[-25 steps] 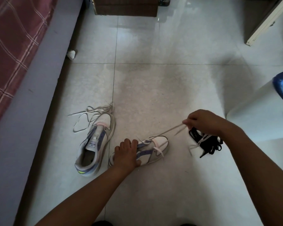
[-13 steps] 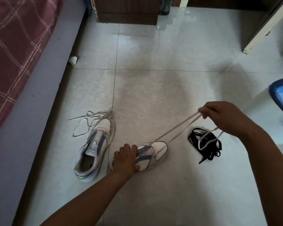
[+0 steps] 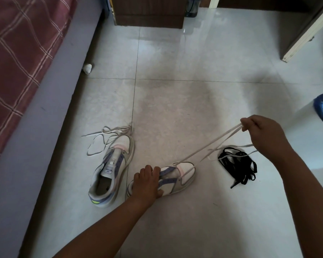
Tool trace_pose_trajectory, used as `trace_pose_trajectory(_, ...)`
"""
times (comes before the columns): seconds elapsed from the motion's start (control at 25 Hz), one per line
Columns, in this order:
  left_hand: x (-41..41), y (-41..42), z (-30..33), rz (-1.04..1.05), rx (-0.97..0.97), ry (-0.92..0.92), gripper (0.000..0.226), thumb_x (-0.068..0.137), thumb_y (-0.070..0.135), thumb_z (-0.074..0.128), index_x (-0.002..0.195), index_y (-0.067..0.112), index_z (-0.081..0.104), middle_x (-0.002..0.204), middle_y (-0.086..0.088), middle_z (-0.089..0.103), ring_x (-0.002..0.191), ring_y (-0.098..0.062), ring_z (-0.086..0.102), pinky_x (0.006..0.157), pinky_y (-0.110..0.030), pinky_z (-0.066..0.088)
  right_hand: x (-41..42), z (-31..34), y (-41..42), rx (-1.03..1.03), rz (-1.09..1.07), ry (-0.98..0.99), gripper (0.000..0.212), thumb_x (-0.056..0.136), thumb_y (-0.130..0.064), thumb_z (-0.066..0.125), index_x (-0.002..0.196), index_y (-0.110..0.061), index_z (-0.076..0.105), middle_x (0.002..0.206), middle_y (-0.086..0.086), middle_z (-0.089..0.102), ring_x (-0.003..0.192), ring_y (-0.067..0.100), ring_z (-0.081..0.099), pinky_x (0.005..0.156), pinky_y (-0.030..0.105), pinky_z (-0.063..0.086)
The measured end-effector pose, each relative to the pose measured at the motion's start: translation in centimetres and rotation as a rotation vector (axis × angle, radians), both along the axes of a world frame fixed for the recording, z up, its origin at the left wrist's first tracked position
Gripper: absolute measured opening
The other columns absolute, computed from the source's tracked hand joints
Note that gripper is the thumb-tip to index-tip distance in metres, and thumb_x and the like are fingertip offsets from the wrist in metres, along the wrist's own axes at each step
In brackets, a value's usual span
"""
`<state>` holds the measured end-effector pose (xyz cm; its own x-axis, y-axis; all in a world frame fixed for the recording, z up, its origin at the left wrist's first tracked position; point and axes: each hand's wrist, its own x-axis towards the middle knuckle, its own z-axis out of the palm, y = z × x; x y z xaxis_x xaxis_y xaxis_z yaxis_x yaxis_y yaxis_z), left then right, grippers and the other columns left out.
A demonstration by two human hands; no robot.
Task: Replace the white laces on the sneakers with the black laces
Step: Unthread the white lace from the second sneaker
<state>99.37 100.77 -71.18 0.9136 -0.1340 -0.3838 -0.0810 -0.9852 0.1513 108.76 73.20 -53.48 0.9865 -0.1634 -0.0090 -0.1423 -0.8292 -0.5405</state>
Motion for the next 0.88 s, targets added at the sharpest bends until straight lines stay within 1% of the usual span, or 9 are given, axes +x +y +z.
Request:
trace_pose_trajectory(0.12, 0.0, -0.2, 0.3, -0.021, 0.006, -0.002, 0.065, 0.08, 0.047, 0.061, 0.132, 0.021, 0.031, 0.128, -0.006, 0.038, 0.115, -0.024, 0.042, 0.094, -0.035, 0.034, 0.2, -0.6, 1.8, 0.178, -0.026, 0.091, 0.035, 0.095, -0.031, 0.05, 0.063, -0.019, 0.058, 0.056, -0.009, 0.05, 0.06, 0.015, 0.046, 0.057, 0.03, 0.028)
trace_pose_trajectory(0.24, 0.0, -0.3, 0.5, -0.013, 0.051, 0.045, 0.071, 0.082, 0.047, 0.06, 0.137, 0.019, 0.025, 0.134, -0.009, 0.032, 0.121, -0.027, 0.038, 0.098, -0.037, 0.031, 0.8, 0.0, 4.5, 0.457, 0.012, 0.215, 0.042, 0.087, -0.032, 0.058, 0.049, -0.02, 0.044, 0.042, -0.012, 0.035, 0.041, 0.007, 0.031, 0.047, 0.023, 0.027)
trace_pose_trajectory(0.36, -0.1, -1.6, 1.5, -0.081, 0.084, -0.018, 0.085, 0.08, 0.044, 0.063, 0.147, 0.015, 0.019, 0.15, -0.016, 0.02, 0.137, -0.032, 0.025, 0.109, -0.053, 0.021, 1.1, 0.8, 5.9, 0.375, 0.035, 0.114, 0.041, 0.084, -0.028, 0.059, 0.052, -0.019, 0.036, 0.042, -0.01, 0.029, 0.04, 0.006, 0.026, 0.045, 0.025, 0.026)
trace_pose_trajectory(0.44, -0.1, -2.5, 1.3, -0.228, 0.03, -0.252, 0.08, 0.063, 0.049, 0.076, 0.132, 0.014, 0.055, 0.138, -0.011, 0.051, 0.126, -0.024, 0.05, 0.103, -0.053, 0.038, 0.4, 0.2, 6.8, 0.19, 0.084, 0.101, 0.043, 0.083, -0.029, 0.063, 0.054, -0.017, 0.034, 0.046, -0.006, 0.032, 0.044, 0.008, 0.029, 0.047, 0.027, 0.027)
trace_pose_trajectory(0.52, 0.2, -3.0, 1.6, -0.276, -0.069, -0.348, 0.062, 0.047, 0.053, 0.085, 0.097, 0.019, 0.076, 0.101, 0.004, 0.072, 0.092, -0.011, 0.069, 0.081, -0.038, 0.055, -0.4, -0.9, 7.6, 0.192, 0.095, 0.124, 0.043, 0.083, -0.02, 0.065, 0.056, -0.016, 0.032, 0.051, -0.003, 0.029, 0.047, 0.012, 0.025, 0.047, 0.028, 0.023)
trace_pose_trajectory(0.64, 0.9, -3.2, 1.8, -0.207, -0.17, -0.246, 0.053, 0.046, 0.048, 0.087, 0.09, 0.021, 0.076, 0.09, 0.009, 0.072, 0.08, -0.008, 0.069, 0.072, -0.024, 0.052, -0.5, -1.7, 7.6, 0.908, -0.159, 0.164, 0.043, 0.082, 0.006, 0.055, 0.056, -0.018, 0.03, 0.047, -0.004, 0.025, 0.04, 0.01, 0.019, 0.04, 0.021, 0.017)
trace_pose_trajectory(0.72, 1.2, -3.1, 1.7, -0.115, -0.228, -0.167, 0.052, 0.066, 0.04, 0.078, 0.112, 0.019, 0.067, 0.11, 0.005, 0.068, 0.101, -0.013, 0.064, 0.085, -0.026, 0.044, -0.4, -2.0, 7.1, 1.276, -0.393, 0.129, 0.043, 0.083, 0.012, 0.046, 0.058, -0.018, 0.029, 0.043, -0.006, 0.026, 0.034, 0.007, 0.019, 0.037, 0.015, 0.015)
trace_pose_trajectory(0.8, 1.7, -3.2, 0.8, -0.087, -0.233, -0.1, 0.055, 0.084, 0.034, 0.062, 0.134, 0.018, 0.047, 0.133, 0.002, 0.053, 0.124, -0.016, 0.047, 0.097, -0.028, 0.029, -0.7, -2.4, 6.8, 1.353, -0.476, 0.097, 0.044, 0.083, 0.013, 0.042, 0.057, -0.019, 0.028, 0.044, -0.005, 0.025, 0.033, 0.006, 0.018, 0.035, 0.014, 0.017)
trace_pose_trajectory(0.88, 2.0, -3.1, 0.4, -0.068, -0.185, -0.082, 0.057, 0.087, 0.035, 0.057, 0.139, 0.02, 0.039, 0.14, 0.004, 0.046, 0.128, -0.015, 0.04, 0.098, -0.027, 0.024, -0.7, -2.4, 6.6, 1.348, -0.428, 0.085, 0.05, 0.082, 0.014, 0.043, 0.05, -0.023, 0.031, 0.045, -0.005, 0.026, 0.034, 0.006, 0.018, 0.035, 0.015, 0.017)
